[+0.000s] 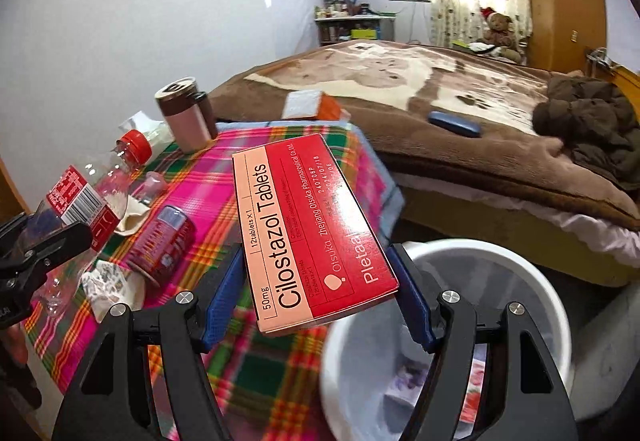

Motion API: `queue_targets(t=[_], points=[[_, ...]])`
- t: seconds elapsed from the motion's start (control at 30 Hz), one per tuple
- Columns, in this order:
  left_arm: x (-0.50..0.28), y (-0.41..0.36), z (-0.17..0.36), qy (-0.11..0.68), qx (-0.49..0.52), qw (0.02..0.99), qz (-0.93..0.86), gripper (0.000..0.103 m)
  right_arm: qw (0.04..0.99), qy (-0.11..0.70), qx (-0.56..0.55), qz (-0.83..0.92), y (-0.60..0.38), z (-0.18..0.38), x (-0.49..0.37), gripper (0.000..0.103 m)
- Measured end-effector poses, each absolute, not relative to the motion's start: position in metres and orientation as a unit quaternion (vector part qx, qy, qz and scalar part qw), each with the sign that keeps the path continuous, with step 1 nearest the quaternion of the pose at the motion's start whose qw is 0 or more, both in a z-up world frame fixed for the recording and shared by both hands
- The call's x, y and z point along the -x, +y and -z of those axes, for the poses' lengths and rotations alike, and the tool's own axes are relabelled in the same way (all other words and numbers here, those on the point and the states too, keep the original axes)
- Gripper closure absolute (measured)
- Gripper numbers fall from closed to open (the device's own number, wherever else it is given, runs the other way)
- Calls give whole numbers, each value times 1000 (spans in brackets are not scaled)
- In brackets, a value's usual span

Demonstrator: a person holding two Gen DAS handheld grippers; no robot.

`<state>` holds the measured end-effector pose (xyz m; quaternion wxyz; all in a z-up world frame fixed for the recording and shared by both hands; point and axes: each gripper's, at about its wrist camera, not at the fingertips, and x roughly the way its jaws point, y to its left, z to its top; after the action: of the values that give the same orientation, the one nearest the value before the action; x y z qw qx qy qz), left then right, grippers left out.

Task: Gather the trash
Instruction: 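Carry the bottle and tablet box with both tools over the bin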

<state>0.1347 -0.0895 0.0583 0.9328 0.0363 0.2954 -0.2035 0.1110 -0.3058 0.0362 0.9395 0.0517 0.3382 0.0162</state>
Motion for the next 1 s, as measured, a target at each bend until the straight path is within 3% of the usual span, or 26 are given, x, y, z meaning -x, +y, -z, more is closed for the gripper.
queue_targets(t=[0.5, 1.0], points=[[-115, -172, -48, 306, -54, 907, 285, 39, 935, 341, -77, 68, -369, -31, -76, 31], [-106, -246, -17, 347, -67, 875, 332, 38, 908, 393, -91, 112, -410, 1, -64, 31]])
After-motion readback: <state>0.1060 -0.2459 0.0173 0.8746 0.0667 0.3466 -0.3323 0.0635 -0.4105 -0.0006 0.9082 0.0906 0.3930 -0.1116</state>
